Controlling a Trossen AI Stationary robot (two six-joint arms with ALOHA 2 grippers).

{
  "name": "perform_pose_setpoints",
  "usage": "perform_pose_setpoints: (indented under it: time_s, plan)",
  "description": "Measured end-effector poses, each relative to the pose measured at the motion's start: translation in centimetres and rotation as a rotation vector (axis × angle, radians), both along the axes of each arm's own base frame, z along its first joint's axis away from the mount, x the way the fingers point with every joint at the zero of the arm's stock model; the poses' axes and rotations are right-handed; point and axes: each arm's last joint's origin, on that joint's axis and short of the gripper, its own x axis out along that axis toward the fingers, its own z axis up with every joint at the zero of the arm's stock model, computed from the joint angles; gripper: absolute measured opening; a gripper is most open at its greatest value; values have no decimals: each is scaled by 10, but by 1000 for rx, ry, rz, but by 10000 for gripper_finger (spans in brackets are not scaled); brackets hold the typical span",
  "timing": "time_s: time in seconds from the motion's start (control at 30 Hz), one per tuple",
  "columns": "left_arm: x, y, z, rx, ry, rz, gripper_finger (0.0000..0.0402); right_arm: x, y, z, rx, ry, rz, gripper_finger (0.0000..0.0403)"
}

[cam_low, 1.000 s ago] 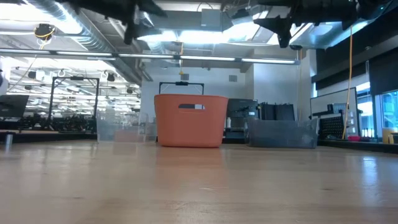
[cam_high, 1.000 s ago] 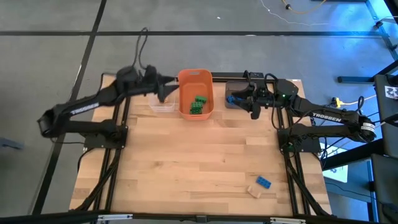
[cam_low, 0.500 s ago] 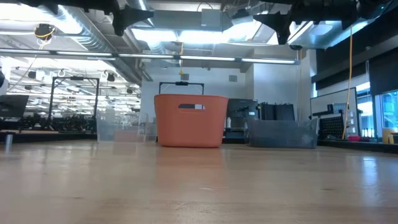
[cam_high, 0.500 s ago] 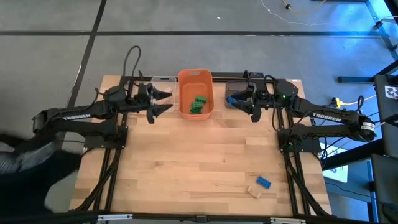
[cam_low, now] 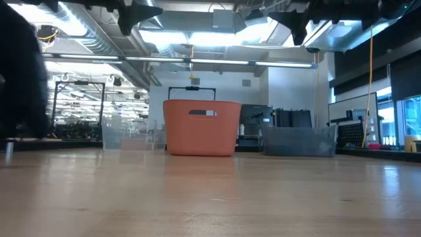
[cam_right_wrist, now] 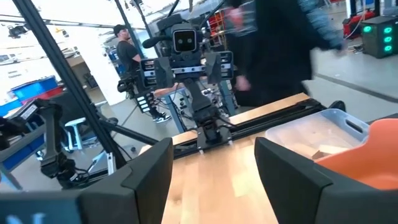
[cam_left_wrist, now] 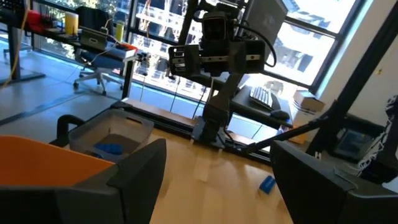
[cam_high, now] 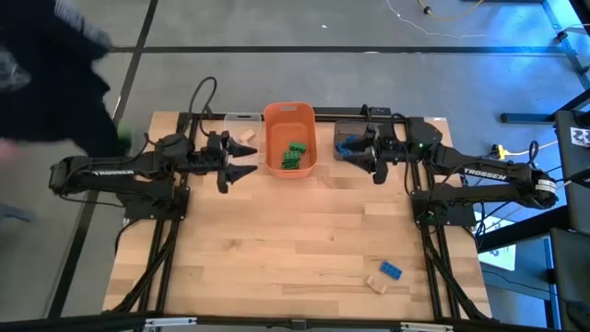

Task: Sort & place blocks by color
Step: Put the blue game piece into the black bin

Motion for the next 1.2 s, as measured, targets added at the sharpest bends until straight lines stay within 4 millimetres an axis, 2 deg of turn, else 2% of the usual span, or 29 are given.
perform_pose_setpoints:
  time_s: [0.4,1.2]
  plan:
    - [0,-1,0,5,0,4,277,2,7,0,0,0,37,227]
    - [0,-1,0,6,-1,-18,277,2,7,0,31,2,37,227]
